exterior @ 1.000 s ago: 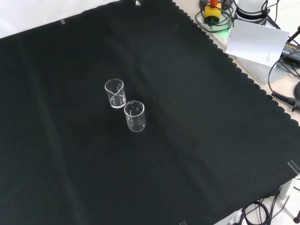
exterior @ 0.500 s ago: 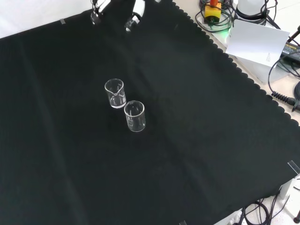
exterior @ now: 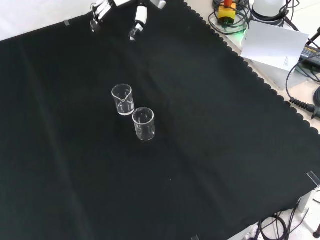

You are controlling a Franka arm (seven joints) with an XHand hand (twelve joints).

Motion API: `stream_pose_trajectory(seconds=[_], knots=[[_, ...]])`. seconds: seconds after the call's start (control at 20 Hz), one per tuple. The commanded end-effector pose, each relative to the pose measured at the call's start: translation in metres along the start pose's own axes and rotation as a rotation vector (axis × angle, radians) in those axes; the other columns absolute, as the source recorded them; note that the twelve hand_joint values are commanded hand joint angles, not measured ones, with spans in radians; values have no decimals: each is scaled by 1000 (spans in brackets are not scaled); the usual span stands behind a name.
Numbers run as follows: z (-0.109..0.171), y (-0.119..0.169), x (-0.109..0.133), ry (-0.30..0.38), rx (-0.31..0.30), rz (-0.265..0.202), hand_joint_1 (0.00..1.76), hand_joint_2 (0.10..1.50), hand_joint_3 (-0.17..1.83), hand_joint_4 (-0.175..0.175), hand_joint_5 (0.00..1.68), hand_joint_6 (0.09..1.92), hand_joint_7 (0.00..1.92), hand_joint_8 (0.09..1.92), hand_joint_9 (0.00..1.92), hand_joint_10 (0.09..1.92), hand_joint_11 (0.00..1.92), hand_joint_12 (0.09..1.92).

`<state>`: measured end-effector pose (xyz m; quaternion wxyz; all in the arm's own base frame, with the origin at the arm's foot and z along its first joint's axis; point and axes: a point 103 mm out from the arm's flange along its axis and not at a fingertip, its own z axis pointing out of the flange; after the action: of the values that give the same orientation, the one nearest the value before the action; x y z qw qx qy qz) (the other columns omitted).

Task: Pick up the beaker on the right.

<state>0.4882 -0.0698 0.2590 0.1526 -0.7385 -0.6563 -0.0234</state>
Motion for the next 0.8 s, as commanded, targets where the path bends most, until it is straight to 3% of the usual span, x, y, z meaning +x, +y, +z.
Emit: stream_pose_trajectory(seconds=[0.05, 0.4, 0.8], knots=[[78, 41, -5, 116, 70, -54, 757, 640, 489, -19, 350, 87, 164, 560, 288, 623, 0, 1257], [97, 48, -10, 152, 78, -63, 767, 619, 500, -22, 358, 87, 180, 568, 318, 628, 0, 1276], [119, 54, -14, 198, 87, -120, 816, 565, 516, -29, 425, 87, 236, 593, 397, 620, 0, 1367]])
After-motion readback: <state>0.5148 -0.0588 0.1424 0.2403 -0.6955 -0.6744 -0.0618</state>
